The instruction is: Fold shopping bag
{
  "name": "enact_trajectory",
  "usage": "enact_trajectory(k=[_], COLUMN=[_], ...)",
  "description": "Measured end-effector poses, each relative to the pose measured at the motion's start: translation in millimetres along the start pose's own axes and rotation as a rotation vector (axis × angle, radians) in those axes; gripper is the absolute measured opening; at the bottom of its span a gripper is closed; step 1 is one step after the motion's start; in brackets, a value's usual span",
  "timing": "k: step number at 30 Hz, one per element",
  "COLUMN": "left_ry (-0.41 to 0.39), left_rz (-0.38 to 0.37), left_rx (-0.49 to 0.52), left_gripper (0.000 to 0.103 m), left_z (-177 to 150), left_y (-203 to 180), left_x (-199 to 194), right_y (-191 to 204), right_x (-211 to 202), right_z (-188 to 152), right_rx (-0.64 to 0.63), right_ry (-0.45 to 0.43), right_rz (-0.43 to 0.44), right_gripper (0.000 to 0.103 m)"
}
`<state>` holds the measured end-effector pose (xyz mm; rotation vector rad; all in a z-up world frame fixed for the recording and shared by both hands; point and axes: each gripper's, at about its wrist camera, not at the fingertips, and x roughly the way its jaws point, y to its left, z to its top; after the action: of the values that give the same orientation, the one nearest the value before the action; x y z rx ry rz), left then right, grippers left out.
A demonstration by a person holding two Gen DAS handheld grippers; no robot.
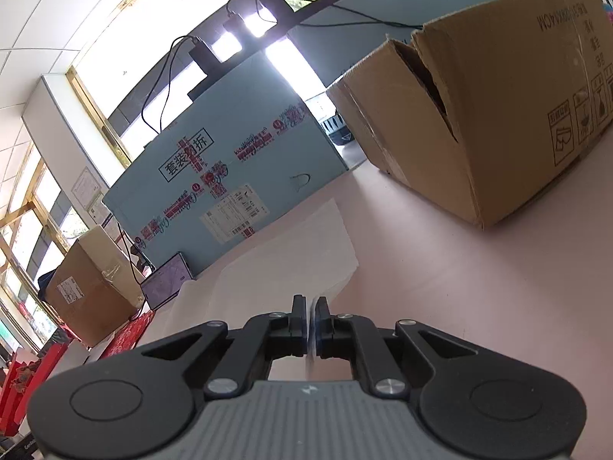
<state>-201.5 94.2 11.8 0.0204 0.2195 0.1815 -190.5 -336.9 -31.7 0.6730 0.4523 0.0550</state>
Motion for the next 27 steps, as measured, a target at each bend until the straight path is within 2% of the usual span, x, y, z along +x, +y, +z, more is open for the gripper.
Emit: enact_trajectory(k=[4, 5, 6, 7, 10, 14, 19, 20, 21, 23, 27], left_ry=[0.041, 0.069, 0.096, 0.124, 0.194, 0.236, 0.262, 0.261, 0.26, 0.258, 0.269], left_rz=[-0.148, -0.17, -0.193, -0.215, -0.242, -0.253, -0.267, -0.267, -0.266, -0.266, -0.268], left_rx=[0.098, 0.149, 0.199, 0.25, 0.342, 0.372, 0.307, 0.304, 0.303, 0.301, 0.254], left_gripper=[0.094, 0.094, 0.094, 0.094, 0.094, 0.099, 0.102, 0.103, 0.103, 0.103, 0.103], left_z=[0.9, -2.5, -5.9, -9.2, -21.0, -29.0, -32.1, -32.8, -32.7, -32.3, -31.6], left_y=[-34.0, -45.6, -57.3, -68.9, -88.0, -94.4, -85.9, -86.0, -86.0, -85.8, -80.9], left_x=[13.4, 19.1, 24.8, 30.5, 41.1, 48.1, 52.8, 52.8, 52.8, 52.8, 55.8], right_y=[-3.3, -4.1, -5.1, -6.1, -4.8, -2.5, 2.8, 3.5, 4.4, 6.9, 16.8], right_x=[5.8, 7.1, 8.4, 9.8, 10.2, 13.3, 18.4, 18.8, 19.5, 21.8, 19.4], right_z=[-2.6, -2.9, -3.3, -3.9, -3.6, -4.1, -6.4, -6.8, -7.1, -7.4, -4.8], right_rx=[0.014, 0.022, 0.032, 0.041, 0.029, 0.023, 0.014, 0.012, 0.009, -0.007, -0.037], right_ry=[0.056, 0.07, 0.089, 0.11, 0.126, 0.13, 0.117, 0.116, 0.116, 0.118, 0.06], right_rz=[-0.013, -0.011, -0.01, -0.007, 0.0, -0.001, 0.0, 0.004, 0.009, 0.011, 0.043], right_gripper=[0.02, 0.029, 0.042, 0.048, 0.049, 0.049, 0.048, 0.041, 0.026, 0.013, 0.008])
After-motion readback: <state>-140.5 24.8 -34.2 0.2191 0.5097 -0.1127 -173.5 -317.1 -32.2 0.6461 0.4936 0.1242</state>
